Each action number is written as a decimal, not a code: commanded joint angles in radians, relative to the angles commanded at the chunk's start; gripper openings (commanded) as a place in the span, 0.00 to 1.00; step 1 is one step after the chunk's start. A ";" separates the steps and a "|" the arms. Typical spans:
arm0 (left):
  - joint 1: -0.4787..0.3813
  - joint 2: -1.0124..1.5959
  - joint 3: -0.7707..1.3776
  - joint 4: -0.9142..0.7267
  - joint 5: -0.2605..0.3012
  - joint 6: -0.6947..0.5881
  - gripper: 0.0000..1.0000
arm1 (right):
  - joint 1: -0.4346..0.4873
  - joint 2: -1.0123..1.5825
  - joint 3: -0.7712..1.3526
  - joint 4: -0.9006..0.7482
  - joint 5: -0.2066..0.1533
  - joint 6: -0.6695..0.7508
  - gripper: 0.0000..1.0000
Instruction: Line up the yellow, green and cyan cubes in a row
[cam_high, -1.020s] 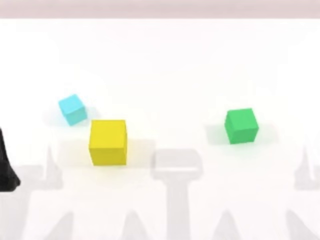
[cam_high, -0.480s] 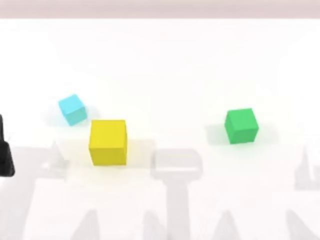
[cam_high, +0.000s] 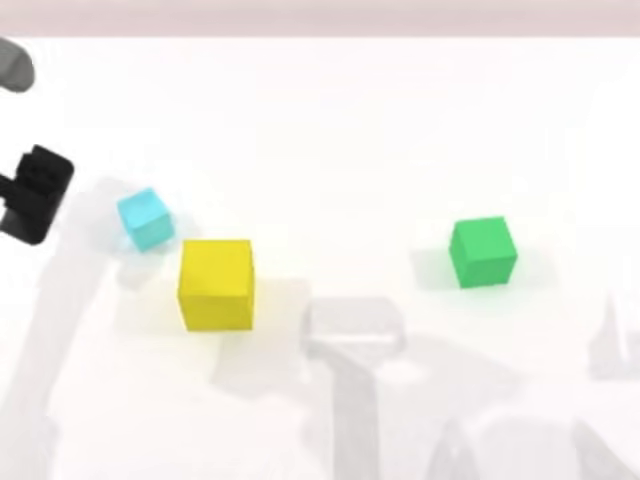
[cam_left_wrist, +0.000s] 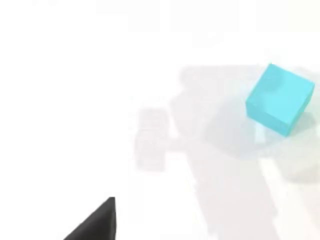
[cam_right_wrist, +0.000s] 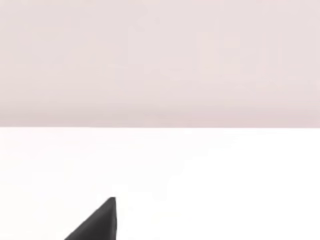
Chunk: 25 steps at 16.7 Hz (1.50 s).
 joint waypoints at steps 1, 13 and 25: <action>-0.009 0.116 0.090 -0.062 0.000 0.038 1.00 | 0.000 0.000 0.000 0.000 0.000 0.000 1.00; -0.092 1.052 0.903 -0.584 0.001 0.368 1.00 | 0.000 0.000 0.000 0.000 0.000 0.000 1.00; -0.095 1.131 0.867 -0.495 0.002 0.390 1.00 | 0.000 0.000 0.000 0.000 0.000 0.000 1.00</action>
